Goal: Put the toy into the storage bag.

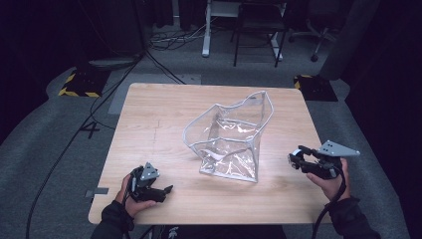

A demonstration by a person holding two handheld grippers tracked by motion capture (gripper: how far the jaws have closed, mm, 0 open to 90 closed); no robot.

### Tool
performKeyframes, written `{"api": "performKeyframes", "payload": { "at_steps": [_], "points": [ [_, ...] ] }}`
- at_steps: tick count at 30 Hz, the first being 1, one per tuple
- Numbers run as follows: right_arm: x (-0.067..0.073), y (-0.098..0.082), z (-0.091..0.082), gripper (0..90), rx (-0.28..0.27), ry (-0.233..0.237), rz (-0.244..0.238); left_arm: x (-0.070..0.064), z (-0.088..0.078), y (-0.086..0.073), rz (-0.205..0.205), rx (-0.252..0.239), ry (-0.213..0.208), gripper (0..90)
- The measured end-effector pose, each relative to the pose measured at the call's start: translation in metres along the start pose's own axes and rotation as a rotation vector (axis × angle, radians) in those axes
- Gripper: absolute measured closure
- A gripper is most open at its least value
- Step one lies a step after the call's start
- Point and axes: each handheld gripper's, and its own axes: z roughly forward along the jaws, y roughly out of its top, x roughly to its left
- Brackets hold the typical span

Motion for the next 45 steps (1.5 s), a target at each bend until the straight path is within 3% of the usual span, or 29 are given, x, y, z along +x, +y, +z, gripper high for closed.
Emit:
{"api": "performKeyframes", "payload": {
  "at_steps": [7,13,20,23,24,30,31,34,37,40,41,45],
  "points": [
    [0.0,0.033,-0.002,48.6,-0.031,0.015,-0.006,0.0,0.0,0.0,0.002,0.002,0.001,15.8],
    [0.0,0.054,0.0,48.6,-0.048,0.009,-0.021,-0.002,0.002,0.001,-0.022,-0.003,0.0,15.7],
    [-0.006,0.077,-0.001,48.6,-0.076,-0.001,-0.022,-0.007,0.013,0.014,0.006,-0.002,0.001,15.7],
    [-0.008,0.087,-0.001,48.6,-0.093,-0.009,-0.028,-0.014,0.021,0.022,0.009,0.0,-0.026,15.7],
    [-0.009,0.09,-0.002,48.6,-0.094,-0.011,-0.029,-0.016,0.023,0.025,0.027,0.0,-0.012,15.7],
    [-0.011,0.117,-0.003,48.6,-0.12,-0.035,-0.034,-0.032,0.043,0.045,0.055,0.006,-0.06,15.7],
    [-0.011,0.121,-0.003,48.6,-0.125,-0.036,-0.038,-0.034,0.046,0.049,0.073,0.0,-0.052,15.7],
    [-0.008,0.134,-0.003,48.6,-0.139,-0.036,-0.042,-0.043,0.055,0.058,0.081,0.003,-0.08,15.7],
    [-0.004,0.145,0.001,48.6,-0.158,-0.038,-0.033,-0.053,0.064,0.068,0.114,0.004,-0.106,15.7],
    [0.001,0.156,0.007,48.6,-0.161,-0.033,-0.051,-0.065,0.071,0.076,0.144,0.002,-0.122,15.8],
    [0.003,0.159,0.008,48.6,-0.159,-0.035,-0.06,-0.07,0.073,0.078,0.147,0.006,-0.145,15.8],
    [0.01,0.171,0.013,48.6,-0.179,-0.006,-0.058,-0.08,0.08,0.084,0.155,0.013,-0.144,12.6]
  ]
}}
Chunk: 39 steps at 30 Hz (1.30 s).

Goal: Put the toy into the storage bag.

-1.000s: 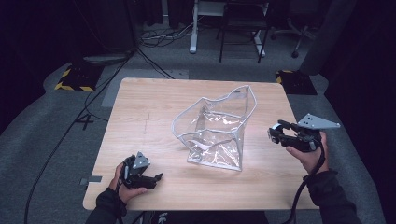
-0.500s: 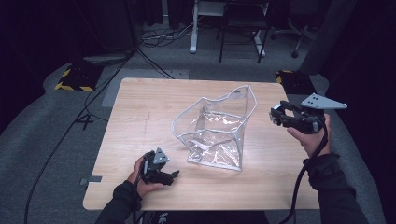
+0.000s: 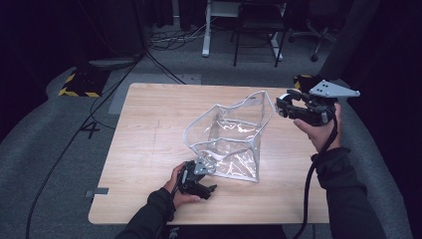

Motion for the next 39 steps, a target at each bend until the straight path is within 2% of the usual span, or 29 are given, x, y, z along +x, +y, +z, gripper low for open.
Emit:
{"api": "performKeyframes", "payload": {
  "at_steps": [3,5,7,10,11,13,14,15,16,17,18,19,22,23,24,25,28,30,34,36,39],
  "points": [
    [0.007,0.005,0.008,48.6,-0.006,0.013,-0.01,-0.004,0.002,0.002,0.007,0.002,-0.004,12.7],
    [0.012,0.006,0.014,48.6,0.017,0.014,-0.01,-0.007,0.004,0.004,0.011,0.0,-0.01,12.8],
    [0.014,0.006,0.019,48.6,0.025,0.018,-0.009,-0.01,0.005,0.006,0.024,0.003,-0.031,13.1],
    [0.015,0.005,0.026,48.6,0.035,0.028,-0.007,-0.013,0.007,0.007,0.027,0.01,-0.032,13.2],
    [0.015,0.004,0.029,48.6,0.036,0.03,-0.005,-0.015,0.009,0.01,0.054,0.004,-0.05,13.2],
    [0.015,0.003,0.032,48.6,0.044,0.038,-0.003,-0.019,0.011,0.011,0.045,-0.011,-0.062,13.2],
    [0.015,0.003,0.034,48.6,0.048,0.036,0.0,-0.021,0.011,0.011,0.045,0.007,-0.069,13.2],
    [0.015,0.003,0.036,48.6,0.051,0.038,-0.004,-0.022,0.013,0.013,0.07,0.001,-0.081,13.2],
    [0.015,0.003,0.038,48.6,0.055,0.04,0.0,-0.024,0.014,0.014,0.069,-0.01,-0.083,13.1],
    [0.015,0.002,0.041,48.5,0.061,0.04,0.001,-0.026,0.014,0.014,0.048,-0.002,-0.079,13.1],
    [0.015,0.002,0.042,48.6,0.062,0.041,-0.001,-0.025,0.014,0.015,0.084,0.018,-0.088,13.1],
    [0.015,0.001,0.044,48.5,0.068,0.045,-0.007,-0.024,0.015,0.016,0.104,0.013,-0.094,13.1],
    [0.016,0.001,0.047,48.6,0.078,0.044,0.003,-0.024,0.014,0.016,0.106,0.016,-0.1,13.2],
    [0.016,0.0,0.05,48.5,0.085,0.048,-0.009,-0.024,0.012,0.014,0.119,0.016,-0.107,13.2],
    [0.016,0.0,0.051,48.5,0.085,0.05,0.003,-0.025,0.01,0.011,0.095,0.021,-0.107,13.2],
    [0.016,-0.001,0.052,48.5,0.09,0.054,-0.004,-0.024,0.009,0.01,0.122,0.009,-0.123,13.2],
    [0.017,-0.002,0.055,48.5,0.103,0.059,-0.001,-0.02,0.001,0.003,0.178,0.018,-0.148,13.1],
    [0.017,-0.003,0.057,48.5,0.116,0.059,-0.01,-0.017,-0.005,-0.005,0.181,0.017,-0.158,13.1],
    [0.02,-0.005,0.062,48.5,0.134,0.08,-0.021,-0.008,-0.02,-0.02,0.167,0.024,-0.143,13.0],
    [0.021,-0.007,0.065,48.5,0.142,0.09,-0.02,-0.004,-0.027,-0.03,0.129,0.006,-0.127,13.0],
    [0.021,-0.011,0.068,48.5,0.158,0.097,-0.02,0.006,-0.04,-0.045,0.101,0.003,-0.102,13.0]
  ]
}}
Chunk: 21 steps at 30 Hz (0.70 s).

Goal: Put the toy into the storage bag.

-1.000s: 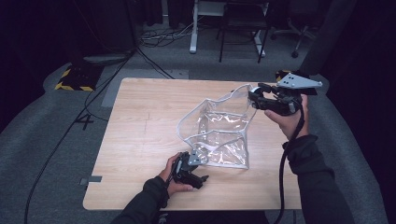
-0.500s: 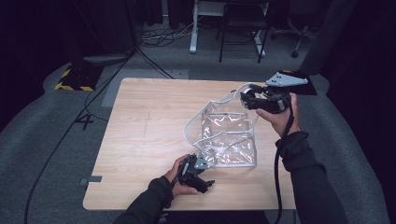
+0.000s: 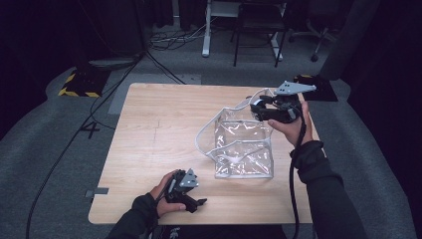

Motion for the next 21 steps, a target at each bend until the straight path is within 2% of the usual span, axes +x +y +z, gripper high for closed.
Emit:
{"api": "performKeyframes", "payload": {
  "at_steps": [3,4,5,12,17,18,21],
  "points": [
    [-0.001,-0.003,0.003,48.5,0.003,0.008,-0.005,0.006,-0.014,-0.014,-0.027,0.004,0.032,12.9],
    [-0.002,-0.003,0.004,48.5,0.01,0.01,-0.007,0.006,-0.014,-0.014,-0.027,0.004,0.032,12.9],
    [-0.002,-0.004,0.005,48.4,0.011,0.013,0.005,0.008,-0.022,-0.023,-0.043,-0.001,0.057,12.9],
    [0.0,-0.004,0.011,48.4,0.049,0.014,0.0,0.013,-0.043,-0.047,-0.105,-0.004,0.099,12.9],
    [0.001,-0.004,0.014,48.4,0.056,0.018,-0.007,0.017,-0.049,-0.053,-0.13,-0.009,0.13,12.7],
    [0.002,-0.005,0.016,48.4,0.063,0.018,-0.007,0.019,-0.048,-0.053,-0.149,-0.005,0.138,11.9],
    [0.003,-0.008,0.019,48.4,0.083,0.018,0.0,0.021,-0.047,-0.05,-0.153,0.001,0.149,8.7]
  ]
}}
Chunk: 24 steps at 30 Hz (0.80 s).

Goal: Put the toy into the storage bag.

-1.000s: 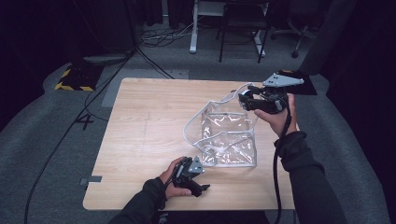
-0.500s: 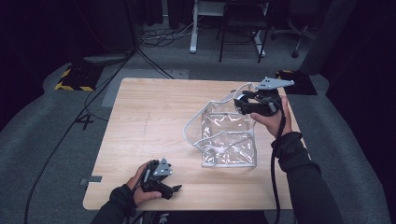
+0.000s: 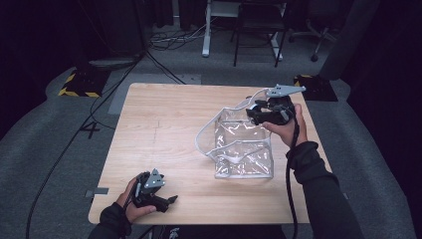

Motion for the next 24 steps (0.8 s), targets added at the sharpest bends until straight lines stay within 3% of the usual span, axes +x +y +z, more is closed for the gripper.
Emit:
{"api": "performKeyframes", "payload": {
  "at_steps": [2,9,18,19,22,24],
  "points": [
    [0.0,-0.004,0.002,48.3,0.033,0.003,-0.007,0.001,0.002,0.003,0.001,0.004,0.001,8.4],
    [-0.003,-0.009,-0.004,48.3,0.076,0.007,-0.009,0.001,0.002,0.003,0.003,0.006,-0.001,8.2],
    [0.002,-0.005,-0.02,48.2,0.154,0.042,-0.058,0.001,0.003,0.003,0.001,0.006,-0.003,7.9],
    [0.004,-0.007,-0.023,48.2,0.182,0.064,-0.092,0.001,0.003,0.003,-0.004,0.003,-0.001,7.9],
    [0.004,-0.011,-0.025,48.1,0.213,0.059,-0.112,0.001,0.003,0.003,-0.003,0.003,-0.001,7.8],
    [0.002,-0.014,-0.027,48.2,0.204,0.068,-0.111,0.001,0.003,0.003,-0.002,0.004,-0.001,7.7]
  ]
}}
